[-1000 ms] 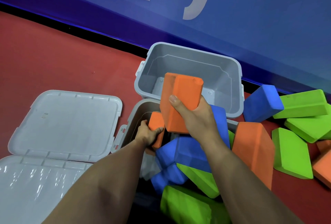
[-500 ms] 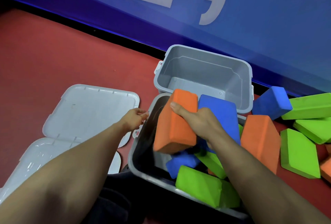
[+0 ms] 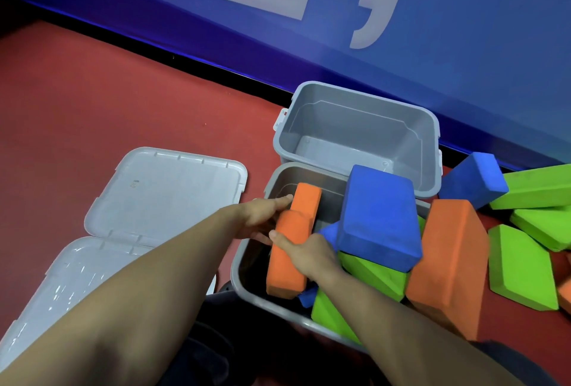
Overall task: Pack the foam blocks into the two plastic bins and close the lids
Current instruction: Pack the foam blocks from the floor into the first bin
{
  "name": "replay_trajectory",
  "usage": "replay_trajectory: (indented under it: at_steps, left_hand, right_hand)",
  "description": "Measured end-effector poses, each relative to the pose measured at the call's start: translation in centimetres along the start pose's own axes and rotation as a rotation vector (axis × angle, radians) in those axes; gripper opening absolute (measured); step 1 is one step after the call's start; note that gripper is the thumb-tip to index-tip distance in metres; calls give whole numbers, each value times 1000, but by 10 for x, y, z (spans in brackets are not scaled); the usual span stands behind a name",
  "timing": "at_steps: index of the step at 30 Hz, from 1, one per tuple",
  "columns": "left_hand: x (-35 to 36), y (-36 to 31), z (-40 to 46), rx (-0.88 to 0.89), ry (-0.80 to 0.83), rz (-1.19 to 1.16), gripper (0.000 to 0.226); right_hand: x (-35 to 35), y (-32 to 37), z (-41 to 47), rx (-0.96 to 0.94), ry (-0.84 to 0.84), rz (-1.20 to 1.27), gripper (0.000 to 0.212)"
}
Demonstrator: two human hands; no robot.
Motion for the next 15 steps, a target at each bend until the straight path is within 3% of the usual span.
replay_trajectory:
  at_steps: [5,9,15]
  left_hand:
    - [3,26,33,6,-59,105,30]
    - [3,43,50,30,-154,252,47]
    - [4,45,63,33,-241,421,49]
  right_hand:
    - [30,-31,21,102,167,62,60]
    - [30,-36,37,113,160,-1,38]
    - [-18,14,37,-199,-2,-449,44]
Point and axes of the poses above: each hand's wrist, its own z-axis towards the middle knuckle, its own x-axis out of the palm, y = z × x, the point moved 10 cm from there along z, towards the middle knuckle, and after that the axes turned 13 degrees about z, right-handed, at the moved point
